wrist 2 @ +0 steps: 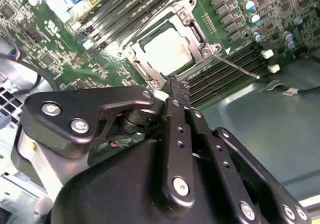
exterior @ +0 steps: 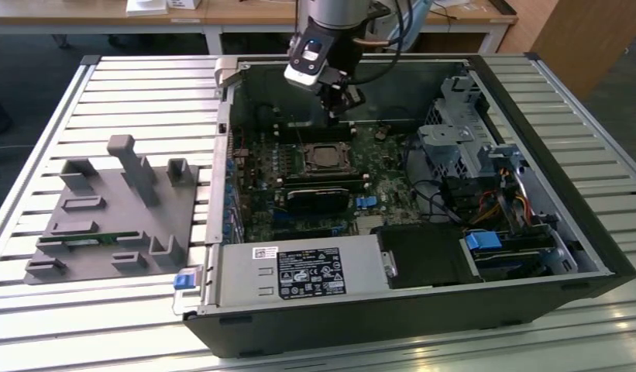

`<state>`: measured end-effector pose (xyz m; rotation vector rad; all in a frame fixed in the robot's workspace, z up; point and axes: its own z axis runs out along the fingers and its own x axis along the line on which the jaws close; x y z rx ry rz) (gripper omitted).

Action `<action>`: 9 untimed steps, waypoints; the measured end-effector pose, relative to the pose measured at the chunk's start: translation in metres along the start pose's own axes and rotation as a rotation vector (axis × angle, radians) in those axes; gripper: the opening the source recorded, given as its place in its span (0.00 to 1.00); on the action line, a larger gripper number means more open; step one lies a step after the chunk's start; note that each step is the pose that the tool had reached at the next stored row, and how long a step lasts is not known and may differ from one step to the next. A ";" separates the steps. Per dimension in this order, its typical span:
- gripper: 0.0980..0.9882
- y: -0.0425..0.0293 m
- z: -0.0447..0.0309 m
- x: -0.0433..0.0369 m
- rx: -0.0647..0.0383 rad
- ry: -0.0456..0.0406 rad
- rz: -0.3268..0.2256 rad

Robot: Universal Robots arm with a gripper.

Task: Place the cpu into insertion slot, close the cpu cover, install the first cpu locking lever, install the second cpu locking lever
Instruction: 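Install the first cpu locking lever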

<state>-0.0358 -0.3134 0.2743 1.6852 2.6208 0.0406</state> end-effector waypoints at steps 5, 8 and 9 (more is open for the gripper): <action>0.01 0.0000 0.0000 0.0000 0.000 0.0016 -0.045; 0.01 0.0000 0.0000 0.0000 -0.001 0.0029 -0.080; 0.01 0.0000 0.0000 0.0000 -0.001 0.0034 -0.093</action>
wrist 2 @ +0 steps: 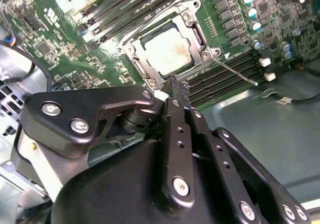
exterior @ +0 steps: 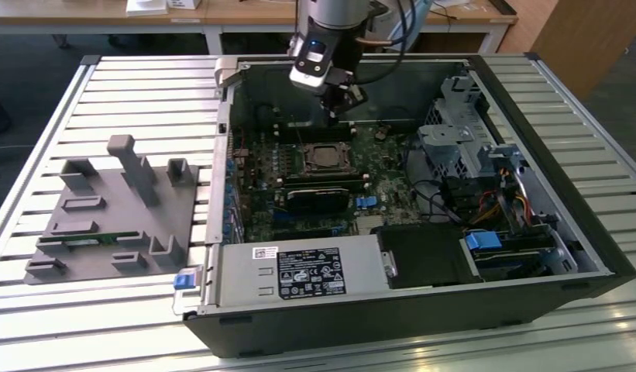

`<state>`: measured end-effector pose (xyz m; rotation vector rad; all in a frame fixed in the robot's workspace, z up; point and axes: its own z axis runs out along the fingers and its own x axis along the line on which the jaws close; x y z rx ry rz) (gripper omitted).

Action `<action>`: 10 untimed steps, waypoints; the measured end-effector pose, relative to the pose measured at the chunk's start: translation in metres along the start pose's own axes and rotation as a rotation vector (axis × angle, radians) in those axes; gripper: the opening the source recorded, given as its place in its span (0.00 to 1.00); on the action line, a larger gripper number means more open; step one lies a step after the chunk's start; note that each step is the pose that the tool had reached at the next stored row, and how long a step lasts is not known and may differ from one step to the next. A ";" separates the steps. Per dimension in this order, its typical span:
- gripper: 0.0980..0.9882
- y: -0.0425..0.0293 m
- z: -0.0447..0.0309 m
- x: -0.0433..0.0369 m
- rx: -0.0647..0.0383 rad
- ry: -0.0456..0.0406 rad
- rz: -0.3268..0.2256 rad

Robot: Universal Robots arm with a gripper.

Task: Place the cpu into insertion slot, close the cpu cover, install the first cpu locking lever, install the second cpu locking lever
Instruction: 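Install the first cpu locking lever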

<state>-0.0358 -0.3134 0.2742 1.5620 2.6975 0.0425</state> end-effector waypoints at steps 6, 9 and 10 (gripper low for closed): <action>0.01 0.0000 0.0000 0.0000 -0.001 0.0032 -0.091; 0.01 0.0000 0.0000 0.0000 -0.001 0.0049 -0.137; 0.01 0.0000 0.0000 0.0000 -0.001 0.0054 -0.152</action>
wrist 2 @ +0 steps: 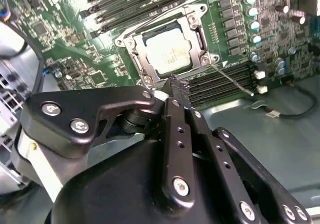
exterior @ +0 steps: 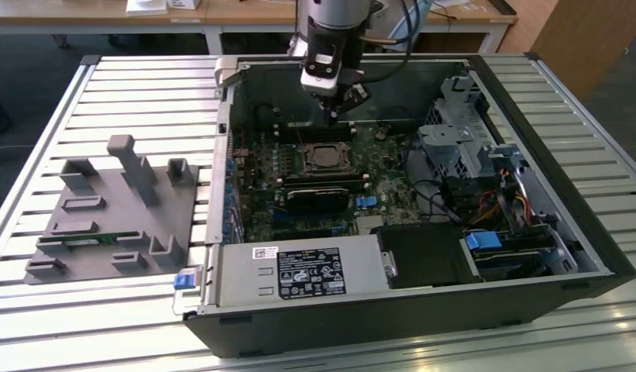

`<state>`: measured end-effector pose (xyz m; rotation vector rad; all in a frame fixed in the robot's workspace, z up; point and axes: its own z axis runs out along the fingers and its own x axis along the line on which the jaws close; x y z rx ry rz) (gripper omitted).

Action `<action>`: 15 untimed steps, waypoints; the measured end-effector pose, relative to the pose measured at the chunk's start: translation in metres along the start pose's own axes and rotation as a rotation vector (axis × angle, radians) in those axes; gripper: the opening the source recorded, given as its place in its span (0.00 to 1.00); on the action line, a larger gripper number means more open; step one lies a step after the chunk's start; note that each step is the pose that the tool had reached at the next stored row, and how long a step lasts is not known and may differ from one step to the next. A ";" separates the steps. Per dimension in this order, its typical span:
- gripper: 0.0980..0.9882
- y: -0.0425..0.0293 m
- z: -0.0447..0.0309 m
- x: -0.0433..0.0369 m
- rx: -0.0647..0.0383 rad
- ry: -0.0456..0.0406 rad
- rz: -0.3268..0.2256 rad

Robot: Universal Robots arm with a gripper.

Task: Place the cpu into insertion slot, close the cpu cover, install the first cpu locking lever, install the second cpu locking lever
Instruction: 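Install the first cpu locking lever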

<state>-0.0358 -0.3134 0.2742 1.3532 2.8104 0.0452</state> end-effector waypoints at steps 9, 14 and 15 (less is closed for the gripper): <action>0.01 0.0000 0.0000 0.0000 -0.001 0.0047 -0.129; 0.01 0.0000 0.0000 0.0000 -0.001 0.0068 -0.190; 0.01 0.0000 0.0000 0.0000 -0.001 0.0072 -0.199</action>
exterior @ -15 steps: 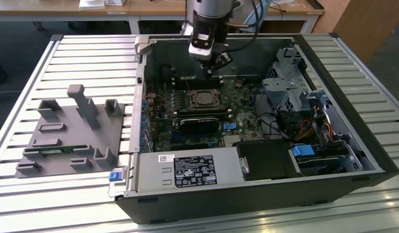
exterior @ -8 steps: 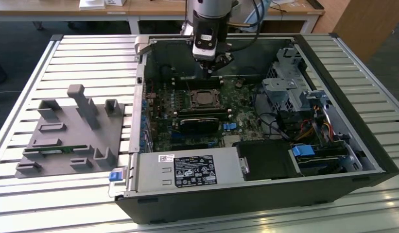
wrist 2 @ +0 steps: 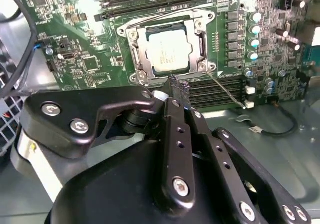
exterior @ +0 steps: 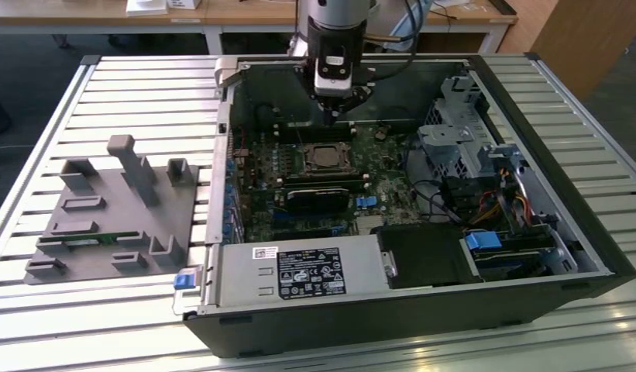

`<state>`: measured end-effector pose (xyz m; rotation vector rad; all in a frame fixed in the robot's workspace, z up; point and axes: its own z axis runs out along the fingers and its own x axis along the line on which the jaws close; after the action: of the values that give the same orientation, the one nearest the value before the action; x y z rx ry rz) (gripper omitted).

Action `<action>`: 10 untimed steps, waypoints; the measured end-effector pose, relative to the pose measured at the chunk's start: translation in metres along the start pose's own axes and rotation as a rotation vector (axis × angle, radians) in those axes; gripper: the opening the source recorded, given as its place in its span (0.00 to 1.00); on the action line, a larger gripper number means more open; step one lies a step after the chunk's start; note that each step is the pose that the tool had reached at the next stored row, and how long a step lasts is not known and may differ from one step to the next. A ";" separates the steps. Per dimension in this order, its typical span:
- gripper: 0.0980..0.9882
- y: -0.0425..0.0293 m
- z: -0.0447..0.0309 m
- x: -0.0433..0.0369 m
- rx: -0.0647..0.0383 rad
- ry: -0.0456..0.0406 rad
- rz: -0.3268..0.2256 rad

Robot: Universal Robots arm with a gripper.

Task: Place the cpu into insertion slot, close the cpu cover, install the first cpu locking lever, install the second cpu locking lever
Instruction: 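Install the first cpu locking lever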

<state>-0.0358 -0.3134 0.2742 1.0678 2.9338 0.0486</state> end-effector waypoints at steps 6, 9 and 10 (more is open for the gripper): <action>0.01 0.0000 0.0000 0.0000 0.000 0.0017 -0.047; 0.01 0.0000 0.0000 0.0000 0.000 0.0024 -0.066; 0.01 0.0000 0.0000 0.0000 -0.001 0.0026 -0.073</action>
<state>-0.0358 -0.3134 0.2742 0.9611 2.9717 0.0496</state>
